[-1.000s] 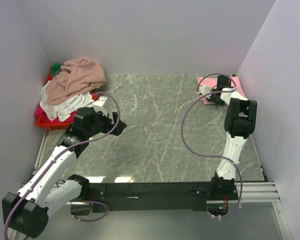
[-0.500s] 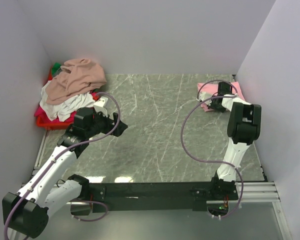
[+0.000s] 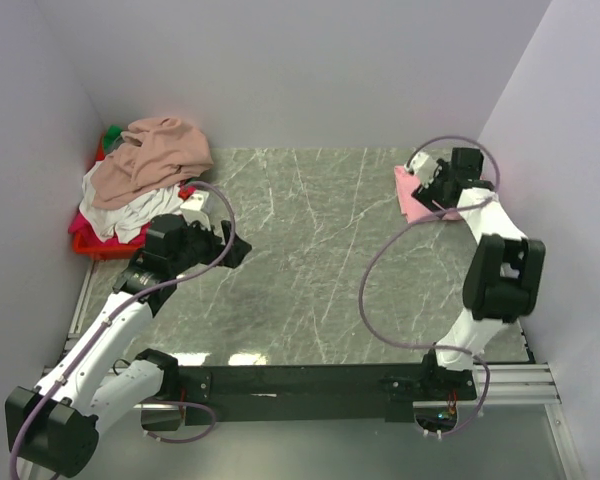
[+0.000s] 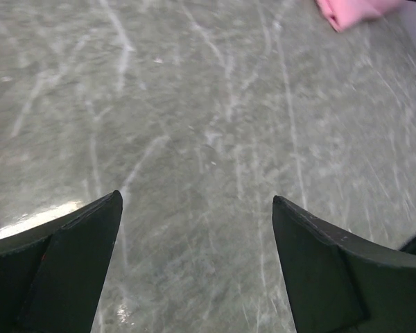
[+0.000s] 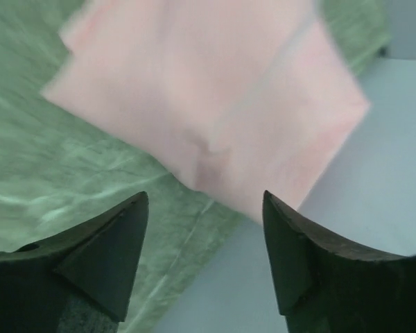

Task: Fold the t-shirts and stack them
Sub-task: Reset both grippers

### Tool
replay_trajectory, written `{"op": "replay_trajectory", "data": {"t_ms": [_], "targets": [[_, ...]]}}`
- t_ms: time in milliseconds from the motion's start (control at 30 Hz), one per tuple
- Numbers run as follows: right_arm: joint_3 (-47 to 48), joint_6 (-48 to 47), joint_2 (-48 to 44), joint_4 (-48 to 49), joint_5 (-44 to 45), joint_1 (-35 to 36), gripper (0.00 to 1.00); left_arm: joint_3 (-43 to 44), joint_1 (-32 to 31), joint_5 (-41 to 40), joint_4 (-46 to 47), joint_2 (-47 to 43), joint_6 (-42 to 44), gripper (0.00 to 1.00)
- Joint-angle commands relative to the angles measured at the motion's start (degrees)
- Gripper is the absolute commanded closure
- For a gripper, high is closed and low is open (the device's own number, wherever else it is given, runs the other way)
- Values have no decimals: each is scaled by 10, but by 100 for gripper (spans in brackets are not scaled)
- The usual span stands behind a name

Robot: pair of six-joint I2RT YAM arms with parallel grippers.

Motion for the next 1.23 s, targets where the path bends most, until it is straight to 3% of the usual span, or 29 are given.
{"op": "replay_trajectory", "data": {"t_ms": [0,100,200,300,400,567,800,1200], "targets": [[-27,164,-125,-12,-123,18,23,15,17,-63,28,-3,-42,6],[-97,311,-213,31,-187,34,16,39,32,-122,0,7,-69,2],[-141,461,-283,80,-194,44,14,52,52,-138,-8,8,-77,1],[-183,576,-347,138,-174,44,13,57,73,-161,-14,1,-71,0],[-222,680,-411,189,-77,46,13,50,78,-206,-18,-15,-49,1],[-236,720,-488,171,43,46,12,25,78,-214,-23,-47,-32,1],[-267,721,-523,161,108,46,11,15,78,-193,-16,-55,-28,0],[-271,700,-518,149,98,46,9,10,78,-184,-18,-74,-19,1]]}}
